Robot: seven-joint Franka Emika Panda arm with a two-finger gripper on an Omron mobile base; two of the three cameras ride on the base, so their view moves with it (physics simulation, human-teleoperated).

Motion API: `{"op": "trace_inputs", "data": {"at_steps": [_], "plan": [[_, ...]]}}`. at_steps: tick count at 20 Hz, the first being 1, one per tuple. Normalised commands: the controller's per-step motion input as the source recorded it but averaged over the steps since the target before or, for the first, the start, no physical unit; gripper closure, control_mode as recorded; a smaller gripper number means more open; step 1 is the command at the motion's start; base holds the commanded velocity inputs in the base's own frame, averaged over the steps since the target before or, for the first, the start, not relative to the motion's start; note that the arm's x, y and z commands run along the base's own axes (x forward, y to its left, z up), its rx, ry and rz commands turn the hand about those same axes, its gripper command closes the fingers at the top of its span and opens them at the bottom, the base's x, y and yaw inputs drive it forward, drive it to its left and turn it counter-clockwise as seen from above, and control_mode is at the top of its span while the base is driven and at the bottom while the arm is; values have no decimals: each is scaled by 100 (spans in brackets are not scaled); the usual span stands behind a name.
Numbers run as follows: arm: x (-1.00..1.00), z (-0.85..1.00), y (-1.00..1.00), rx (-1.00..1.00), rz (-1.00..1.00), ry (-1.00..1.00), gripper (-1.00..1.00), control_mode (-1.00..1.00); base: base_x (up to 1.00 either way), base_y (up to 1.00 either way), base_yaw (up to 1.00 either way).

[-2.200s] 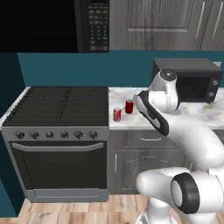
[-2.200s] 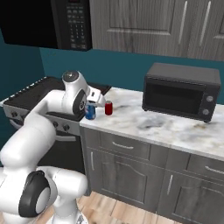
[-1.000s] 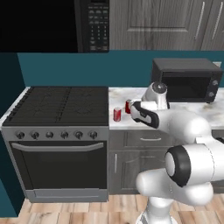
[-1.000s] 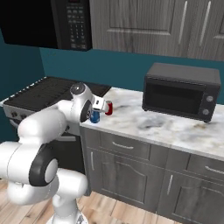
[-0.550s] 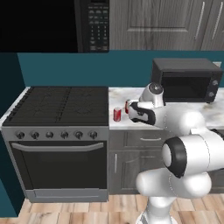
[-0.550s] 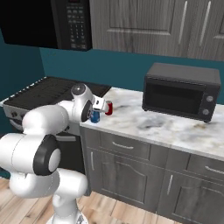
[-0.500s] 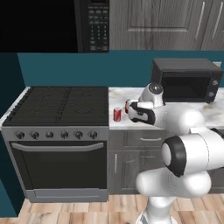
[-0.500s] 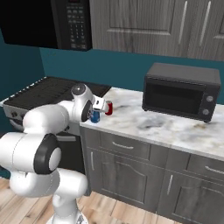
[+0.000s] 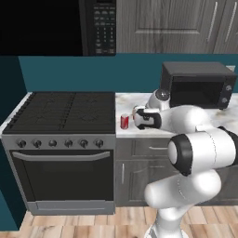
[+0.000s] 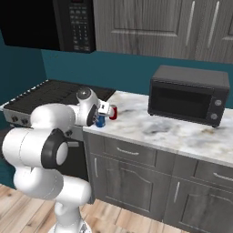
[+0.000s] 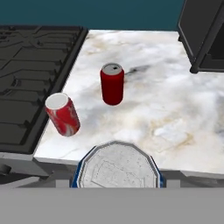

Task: Four empty soda cans are scattered around the kitchen. Gather all the cans and cluster them next to the stove for recycling.

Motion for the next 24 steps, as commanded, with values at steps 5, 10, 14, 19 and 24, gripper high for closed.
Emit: {"op": "trace_inputs", "data": {"at_steps": [5, 10, 14, 19, 24], "plan": [[18, -14, 0, 0, 0, 0, 100, -100, 0, 0, 0], [12, -13, 0, 0, 0, 0, 100, -100, 0, 0, 0], [11, -12, 0, 0, 0, 0, 100, -100, 0, 0, 0], [10, -14, 0, 0, 0, -1, 100, -100, 0, 0, 0], [6, -17, 0, 0, 0, -2, 100, -100, 0, 0, 0]]}}
